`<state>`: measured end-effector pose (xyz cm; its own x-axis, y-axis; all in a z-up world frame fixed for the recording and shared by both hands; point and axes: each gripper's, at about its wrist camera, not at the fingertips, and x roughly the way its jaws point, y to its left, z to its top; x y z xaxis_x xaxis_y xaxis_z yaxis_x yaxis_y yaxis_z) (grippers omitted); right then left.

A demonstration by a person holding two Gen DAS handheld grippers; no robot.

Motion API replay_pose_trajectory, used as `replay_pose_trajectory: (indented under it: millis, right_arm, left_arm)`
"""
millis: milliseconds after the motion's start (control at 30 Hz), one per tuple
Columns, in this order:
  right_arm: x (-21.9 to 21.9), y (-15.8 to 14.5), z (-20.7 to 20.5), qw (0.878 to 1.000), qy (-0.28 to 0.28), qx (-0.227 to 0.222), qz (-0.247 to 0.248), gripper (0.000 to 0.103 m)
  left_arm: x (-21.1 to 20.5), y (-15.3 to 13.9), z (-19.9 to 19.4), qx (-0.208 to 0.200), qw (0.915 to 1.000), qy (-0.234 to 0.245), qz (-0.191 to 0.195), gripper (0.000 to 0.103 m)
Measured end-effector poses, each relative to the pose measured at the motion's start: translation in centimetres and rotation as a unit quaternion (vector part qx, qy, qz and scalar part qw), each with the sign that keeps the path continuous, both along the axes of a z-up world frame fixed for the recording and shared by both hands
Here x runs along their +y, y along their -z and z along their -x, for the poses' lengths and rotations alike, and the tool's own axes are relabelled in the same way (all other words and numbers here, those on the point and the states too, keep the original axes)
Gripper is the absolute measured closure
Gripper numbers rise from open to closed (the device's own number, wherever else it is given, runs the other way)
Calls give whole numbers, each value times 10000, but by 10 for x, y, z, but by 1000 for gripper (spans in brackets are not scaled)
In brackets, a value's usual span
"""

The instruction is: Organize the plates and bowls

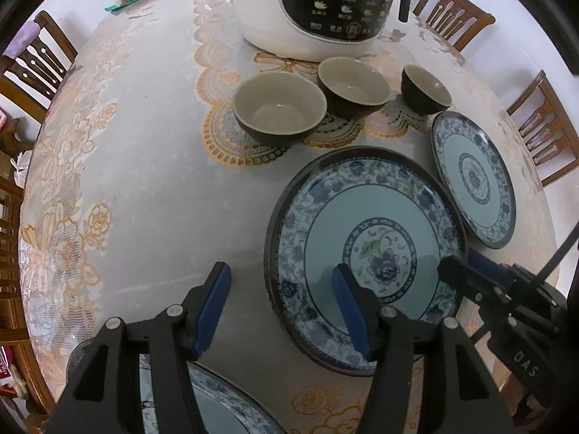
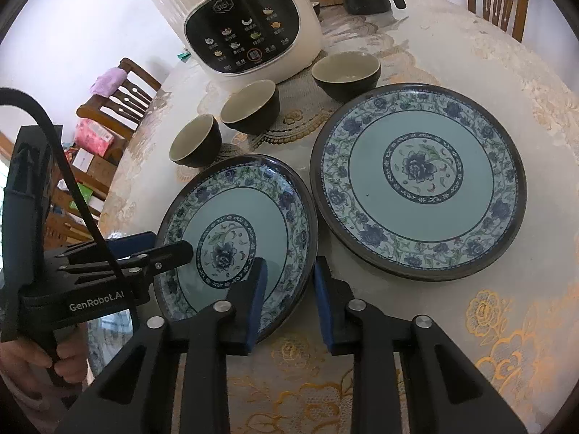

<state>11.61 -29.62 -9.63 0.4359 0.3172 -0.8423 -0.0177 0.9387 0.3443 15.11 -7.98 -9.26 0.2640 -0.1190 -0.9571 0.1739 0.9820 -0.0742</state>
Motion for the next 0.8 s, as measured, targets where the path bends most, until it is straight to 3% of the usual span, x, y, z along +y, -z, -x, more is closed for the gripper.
replay_pose_trajectory:
  millis: [100, 167, 200, 433, 667, 800]
  right_arm:
    - [-2, 1, 0, 9999, 76, 1, 84, 88]
    - [-3, 1, -1, 9999, 114, 6, 78, 88]
    - [-2, 0, -1, 9999, 119, -2, 106, 88]
    - [-12, 4, 5, 9991, 275, 63, -323, 88]
    - [-10, 2, 16, 9992, 318, 63, -216, 88]
    - [-12, -3, 24, 9991, 372, 47, -198, 88]
  left_arm:
    - [-1, -1, 2, 37, 10000, 30, 16, 43]
    - [-6, -2, 7, 25, 9998, 180, 40, 56]
    - [-8, -3, 8, 26, 9998, 218, 42, 57]
    - [-6, -4, 12, 122, 9997, 226, -25, 57]
    - [-16, -15, 22, -32, 9991, 391, -169, 58]
    - [-18, -20, 29, -42, 9993, 364, -50, 58]
